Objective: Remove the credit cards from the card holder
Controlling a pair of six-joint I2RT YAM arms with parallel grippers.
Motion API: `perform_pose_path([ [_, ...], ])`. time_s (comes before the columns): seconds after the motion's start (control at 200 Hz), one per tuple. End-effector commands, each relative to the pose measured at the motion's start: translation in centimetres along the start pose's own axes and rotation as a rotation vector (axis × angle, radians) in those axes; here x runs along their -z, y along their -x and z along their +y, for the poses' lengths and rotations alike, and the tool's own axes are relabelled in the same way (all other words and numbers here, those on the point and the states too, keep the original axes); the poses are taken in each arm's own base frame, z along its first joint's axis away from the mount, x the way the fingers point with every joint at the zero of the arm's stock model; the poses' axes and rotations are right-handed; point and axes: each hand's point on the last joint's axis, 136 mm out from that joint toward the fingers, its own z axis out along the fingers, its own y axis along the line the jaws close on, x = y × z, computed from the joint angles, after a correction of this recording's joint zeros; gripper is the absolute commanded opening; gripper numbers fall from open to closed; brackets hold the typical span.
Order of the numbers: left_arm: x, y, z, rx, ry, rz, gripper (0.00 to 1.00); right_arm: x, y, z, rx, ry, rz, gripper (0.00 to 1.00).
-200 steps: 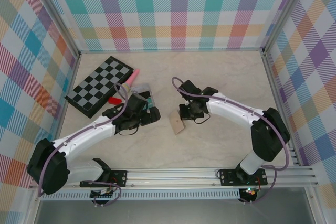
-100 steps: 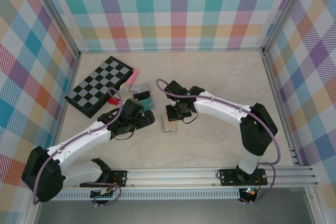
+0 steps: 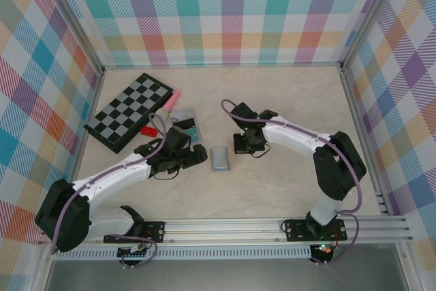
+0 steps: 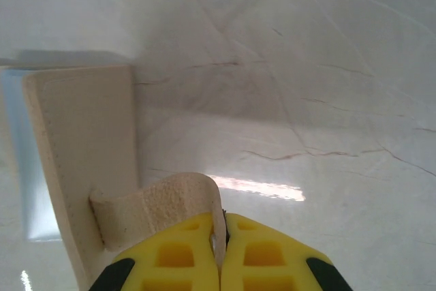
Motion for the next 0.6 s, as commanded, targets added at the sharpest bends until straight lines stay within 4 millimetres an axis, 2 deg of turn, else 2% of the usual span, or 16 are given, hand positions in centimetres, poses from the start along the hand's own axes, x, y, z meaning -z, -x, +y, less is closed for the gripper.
perform_pose_path([
  [0.0,-0.2,0.5,-3.6,0.010,-0.143,0.039,0.90,0.2,0.3,-1.0,-0.037,-0.008,-0.029,0.00],
  [0.13,-1.4,0.3,-5.6,0.029,-0.214,0.094,0.79,-0.8,0.2,-2.2,-0.069,-0.010,-0.018,0.00],
  [0.28,-3.1,-0.2,-7.1,0.083,-0.281,0.154,0.59,-1.6,-0.2,-2.6,-0.083,0.005,0.012,0.00],
  [0.595,-5.6,-1.4,-6.9,0.139,-0.245,0.234,0.50,-3.2,-1.1,-2.4,-0.088,0.032,0.058,0.00],
])
